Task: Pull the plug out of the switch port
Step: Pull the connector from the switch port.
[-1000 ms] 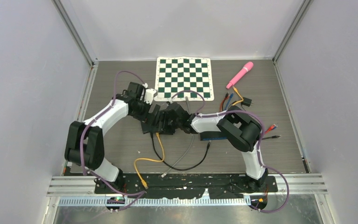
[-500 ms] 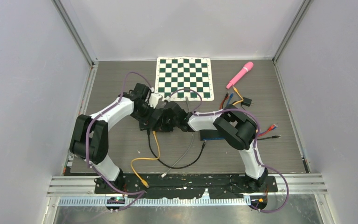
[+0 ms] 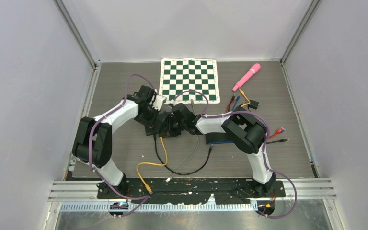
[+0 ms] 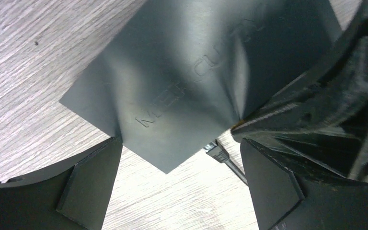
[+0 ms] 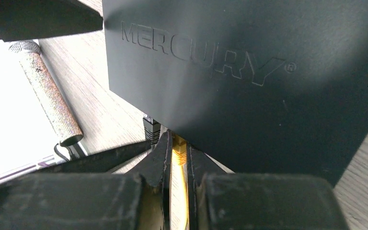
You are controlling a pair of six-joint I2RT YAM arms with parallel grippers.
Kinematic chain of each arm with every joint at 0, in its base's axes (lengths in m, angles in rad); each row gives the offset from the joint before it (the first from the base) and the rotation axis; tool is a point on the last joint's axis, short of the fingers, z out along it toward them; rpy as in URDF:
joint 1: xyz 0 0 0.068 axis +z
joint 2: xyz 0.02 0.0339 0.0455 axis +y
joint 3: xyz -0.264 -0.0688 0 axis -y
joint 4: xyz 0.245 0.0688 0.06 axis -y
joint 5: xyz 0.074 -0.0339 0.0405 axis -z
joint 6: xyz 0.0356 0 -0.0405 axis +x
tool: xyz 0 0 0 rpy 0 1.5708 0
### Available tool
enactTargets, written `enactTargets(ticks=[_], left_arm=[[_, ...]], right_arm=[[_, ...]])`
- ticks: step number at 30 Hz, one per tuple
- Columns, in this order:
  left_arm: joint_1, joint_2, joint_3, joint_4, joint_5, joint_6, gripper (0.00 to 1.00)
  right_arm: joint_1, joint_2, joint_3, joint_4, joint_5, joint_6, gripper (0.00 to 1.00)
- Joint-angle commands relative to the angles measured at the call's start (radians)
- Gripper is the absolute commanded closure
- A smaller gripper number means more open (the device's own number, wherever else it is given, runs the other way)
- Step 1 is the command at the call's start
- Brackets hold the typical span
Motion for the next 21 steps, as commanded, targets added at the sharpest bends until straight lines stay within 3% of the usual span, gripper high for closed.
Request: enactTargets(ticks=[1, 8, 15, 21], left_arm=[[-0.006, 0.032, 0.04, 0.0, -0.065, -0.077, 0.02], [-0.055, 0.123, 0.105, -0.076, -0.227, -0.156, 0.0], [-0.063, 0.147, 0.136, -0.095, -0.241, -0.174, 0.0], [-0.063, 0.103, 0.09, -0.032, -0.171, -0.176, 0.0]], right_arm=[[0.004, -0.029, -0.052, -0.079, -0.051, -0.042, 0.95], [0.004, -0.08, -0.083, -0.06, -0.086, -0.042, 0.95], [0.004, -0.117, -0.1, -0.049, -0.134, -0.035, 0.95], [-0.011, -0.198, -0.137, -0.034, -0.104, -0.063, 0.95]])
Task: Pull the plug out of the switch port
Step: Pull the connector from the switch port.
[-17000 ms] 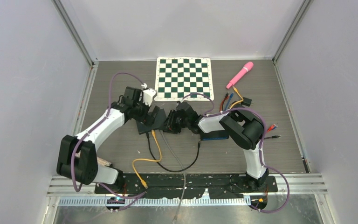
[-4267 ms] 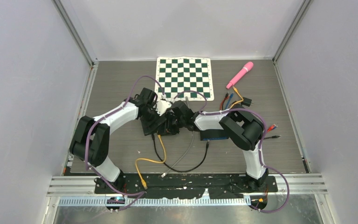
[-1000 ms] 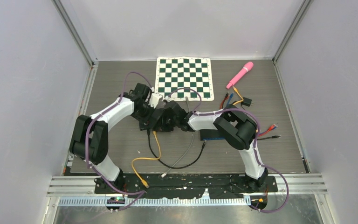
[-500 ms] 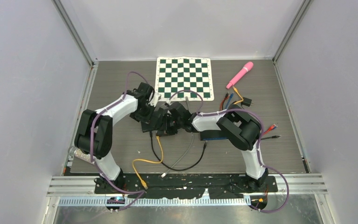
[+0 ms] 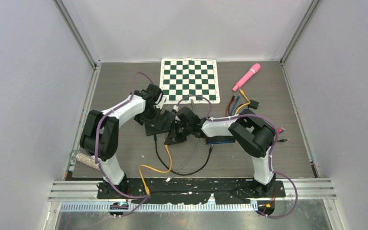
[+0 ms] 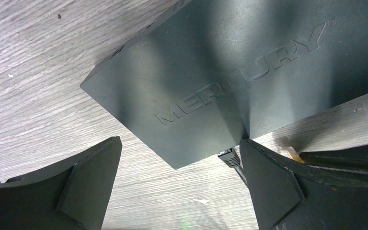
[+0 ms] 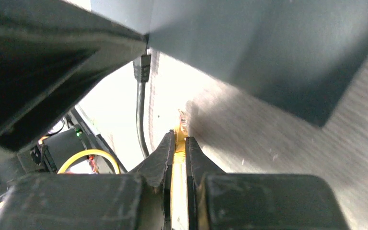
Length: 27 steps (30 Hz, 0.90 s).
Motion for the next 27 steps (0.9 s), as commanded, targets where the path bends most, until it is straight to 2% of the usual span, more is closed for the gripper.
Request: enactTargets(ticks=[1, 7, 15, 19, 23, 27], left_arm=[[-0.003, -0.038, -0.046, 0.116, 0.029, -0.027, 0.0], [0.019, -0.265, -0.133, 0.268, 0.022, -0.087, 0.0], [0.121, -0.56, -0.255, 0.411, 0.016, -0.184, 0.0], [0.153, -0.7, -0.318, 0.456, -0.029, -0.202, 0.01], [0.171, -0.75, -0.321, 0.422, -0.055, -0.192, 0.0], [0.171, -0.773, -0.338, 0.42, -0.061, -0.194, 0.0]], right_arm=[[-0.014, -0.148, -0.04, 0.024, 0.008, -0.046, 0.95], [-0.037, -0.398, -0.128, 0.062, 0.003, -0.136, 0.95], [-0.089, -0.755, -0.189, 0.074, -0.126, -0.217, 0.95], [-0.19, -0.923, -0.163, 0.057, -0.248, -0.232, 0.95], [-0.284, -1.011, -0.061, -0.106, -0.326, -0.298, 0.95], [-0.32, -1.001, 0.045, -0.322, -0.285, -0.41, 0.95]])
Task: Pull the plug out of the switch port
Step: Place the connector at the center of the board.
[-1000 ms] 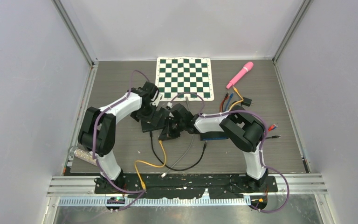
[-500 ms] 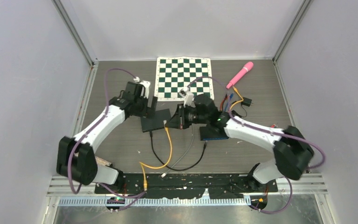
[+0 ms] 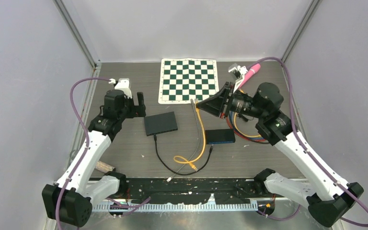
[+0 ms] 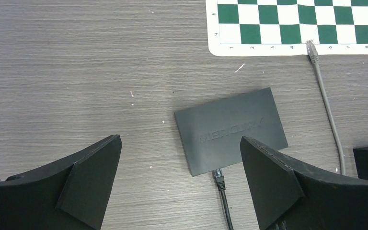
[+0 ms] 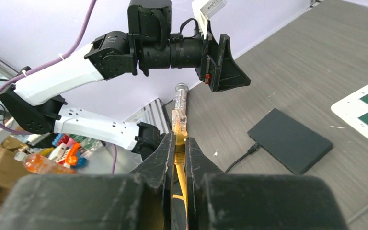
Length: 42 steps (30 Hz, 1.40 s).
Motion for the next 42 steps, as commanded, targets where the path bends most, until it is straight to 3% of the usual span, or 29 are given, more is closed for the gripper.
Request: enactTargets(ticks=[1, 5, 9, 15, 19, 25, 29, 31, 32, 37, 42], left_arm=[[0.006, -0.032, -0.024, 0.044, -0.015, -0.007, 0.0], [0.005, -0.039, -0.037, 0.063, 0.044, -0.007, 0.0], [0.006, -0.04, -0.05, 0.085, 0.094, -0.012, 0.0], [0.005, -0.005, -0.017, 0.036, 0.165, 0.009, 0.0], [0.006, 0.019, -0.005, -0.011, 0.168, 0.029, 0.0], [0.006, 0.025, -0.033, 0.012, 0.154, 0.023, 0.0], [0.005, 0.064, -0.018, 0.018, 0.184, 0.017, 0.0], [0.006, 0.091, -0.005, 0.018, 0.204, 0.013, 0.0], [0.006, 0.099, 0.001, 0.017, 0.21, 0.012, 0.0], [0.006, 0.129, 0.002, 0.011, 0.212, 0.009, 0.0], [0.006, 0.139, -0.002, 0.005, 0.192, 0.008, 0.0]], right_arm=[[-0.025, 0.025, 0.109, -0.256, 0.005, -0.146, 0.95], [-0.064, 0.195, 0.151, -0.363, 0.065, -0.12, 0.95], [-0.098, 0.443, 0.205, -0.349, 0.091, -0.084, 0.95], [-0.123, 0.938, 0.517, -0.431, 0.18, -0.086, 0.94], [-0.125, 1.105, 0.74, -0.522, 0.275, -0.094, 0.94], [-0.124, 1.16, 0.81, -0.614, 0.457, -0.165, 0.92], [-0.123, 1.192, 0.881, -0.71, 0.501, -0.252, 0.84], [-0.12, 1.201, 0.905, -0.75, 0.522, -0.277, 0.72], [-0.114, 1.187, 0.903, -0.753, 0.53, -0.283, 0.6], [-0.091, 1.043, 0.782, -0.674, 0.54, -0.283, 0.41], [-0.041, 0.891, 0.638, -0.585, 0.452, -0.242, 0.45]])
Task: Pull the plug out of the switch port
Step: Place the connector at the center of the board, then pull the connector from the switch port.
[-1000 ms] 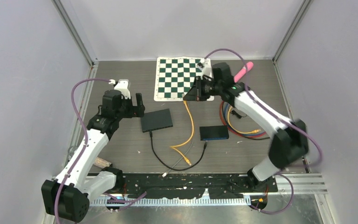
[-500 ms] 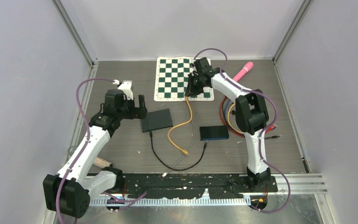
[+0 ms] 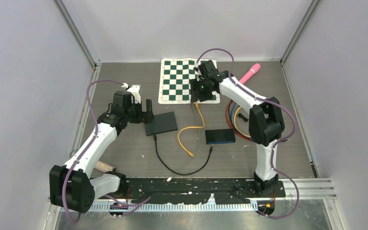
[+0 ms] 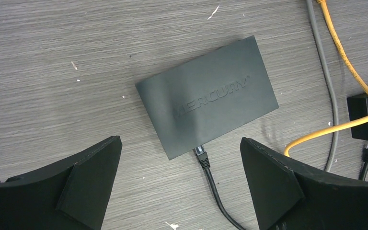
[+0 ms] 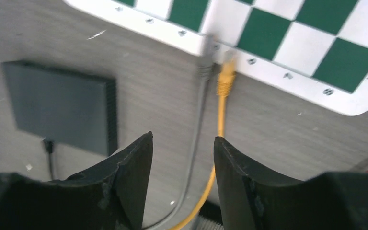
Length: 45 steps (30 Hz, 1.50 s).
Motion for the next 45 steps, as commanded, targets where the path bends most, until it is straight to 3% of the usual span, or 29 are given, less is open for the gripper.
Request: enactTargets(ticks=[1, 8, 12, 16, 20, 28, 38, 45], left_arm=[[0.005, 0.005, 0.041, 0.01, -0.001, -0.007, 0.0], [0.005, 0.041, 0.058, -0.006, -0.064, -0.012, 0.01], [0.01, 0.092, 0.081, -0.051, -0.143, -0.035, 0.0], [0.032, 0.143, 0.084, -0.073, -0.128, -0.057, 0.01], [0.034, 0.172, 0.107, -0.079, -0.15, -0.025, 0.01], [0.06, 0.241, 0.197, -0.139, -0.201, -0.063, 0.0], [0.084, 0.126, 0.109, -0.123, -0.231, -0.073, 0.0], [0.092, 0.094, 0.088, -0.105, -0.222, -0.072, 0.0]], right_arm=[[0.069, -0.202, -0.084, 0.107, -0.074, 0.025, 0.47], [0.245, -0.252, -0.239, 0.258, -0.149, 0.117, 0.5], [0.3, -0.241, -0.395, 0.483, -0.21, 0.343, 0.55], [0.311, -0.194, -0.531, 0.724, -0.273, 0.55, 0.56], [0.333, -0.147, -0.505, 0.725, -0.261, 0.586, 0.57], [0.419, -0.08, -0.415, 0.681, -0.074, 0.622, 0.56], [0.458, -0.006, -0.422, 0.763, -0.008, 0.751, 0.54], [0.472, 0.041, -0.371, 0.695, 0.074, 0.731, 0.55]])
